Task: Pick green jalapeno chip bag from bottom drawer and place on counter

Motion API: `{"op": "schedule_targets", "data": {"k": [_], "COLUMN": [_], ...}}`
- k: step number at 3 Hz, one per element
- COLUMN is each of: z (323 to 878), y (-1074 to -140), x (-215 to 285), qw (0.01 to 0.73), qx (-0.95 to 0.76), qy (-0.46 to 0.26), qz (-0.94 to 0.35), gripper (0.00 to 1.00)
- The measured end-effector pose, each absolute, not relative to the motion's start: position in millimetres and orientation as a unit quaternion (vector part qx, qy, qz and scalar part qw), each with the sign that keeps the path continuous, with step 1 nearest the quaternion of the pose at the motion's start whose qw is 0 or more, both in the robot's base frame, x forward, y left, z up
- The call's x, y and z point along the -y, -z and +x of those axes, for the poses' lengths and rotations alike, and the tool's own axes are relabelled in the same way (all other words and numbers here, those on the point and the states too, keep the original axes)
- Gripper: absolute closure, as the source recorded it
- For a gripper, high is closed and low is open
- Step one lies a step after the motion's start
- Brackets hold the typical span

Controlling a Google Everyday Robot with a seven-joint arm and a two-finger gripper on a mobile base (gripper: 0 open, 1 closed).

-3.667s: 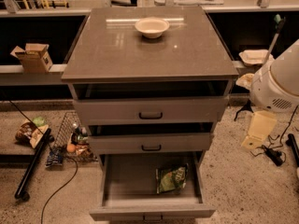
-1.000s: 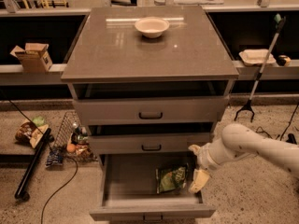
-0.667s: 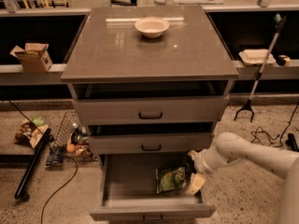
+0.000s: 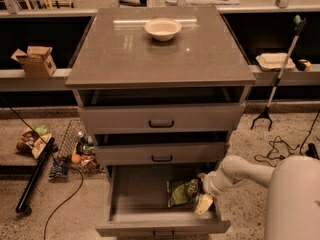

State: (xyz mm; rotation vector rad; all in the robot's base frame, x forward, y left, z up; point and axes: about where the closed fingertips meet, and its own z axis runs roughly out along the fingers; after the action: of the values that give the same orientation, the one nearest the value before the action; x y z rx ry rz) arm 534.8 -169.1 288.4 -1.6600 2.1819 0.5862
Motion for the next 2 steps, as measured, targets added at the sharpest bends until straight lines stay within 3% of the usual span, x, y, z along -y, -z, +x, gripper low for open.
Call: {"op": "schedule_targets", "data": {"k": [2], "z": [550], "y": [-258], "x": [165], "qw": [0.163], "qx": [-0.766], "qy": [-0.191], "qz": [-0.592], "gripper": [0.00]}}
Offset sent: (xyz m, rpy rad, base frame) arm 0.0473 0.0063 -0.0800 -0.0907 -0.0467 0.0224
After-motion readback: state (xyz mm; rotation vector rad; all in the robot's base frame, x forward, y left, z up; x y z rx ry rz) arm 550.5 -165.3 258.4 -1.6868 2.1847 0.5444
